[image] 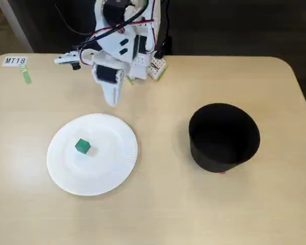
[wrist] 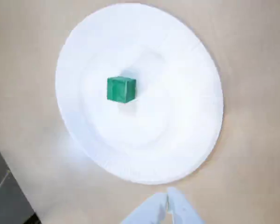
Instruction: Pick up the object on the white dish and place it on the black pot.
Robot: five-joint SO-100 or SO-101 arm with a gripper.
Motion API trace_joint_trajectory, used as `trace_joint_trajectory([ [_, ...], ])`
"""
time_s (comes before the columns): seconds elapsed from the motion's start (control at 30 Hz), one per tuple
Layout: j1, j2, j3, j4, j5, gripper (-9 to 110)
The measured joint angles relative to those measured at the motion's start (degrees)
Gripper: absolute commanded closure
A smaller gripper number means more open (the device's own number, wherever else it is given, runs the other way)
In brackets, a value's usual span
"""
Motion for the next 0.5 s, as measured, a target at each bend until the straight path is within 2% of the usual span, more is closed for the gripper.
trace_joint_trajectory([
  [0.3, 5.54, -18.37, -12.22, 4.66, -0.35, 102],
  [0.5, 6.94, -24.52, -15.29, 3.08, -0.26, 101],
])
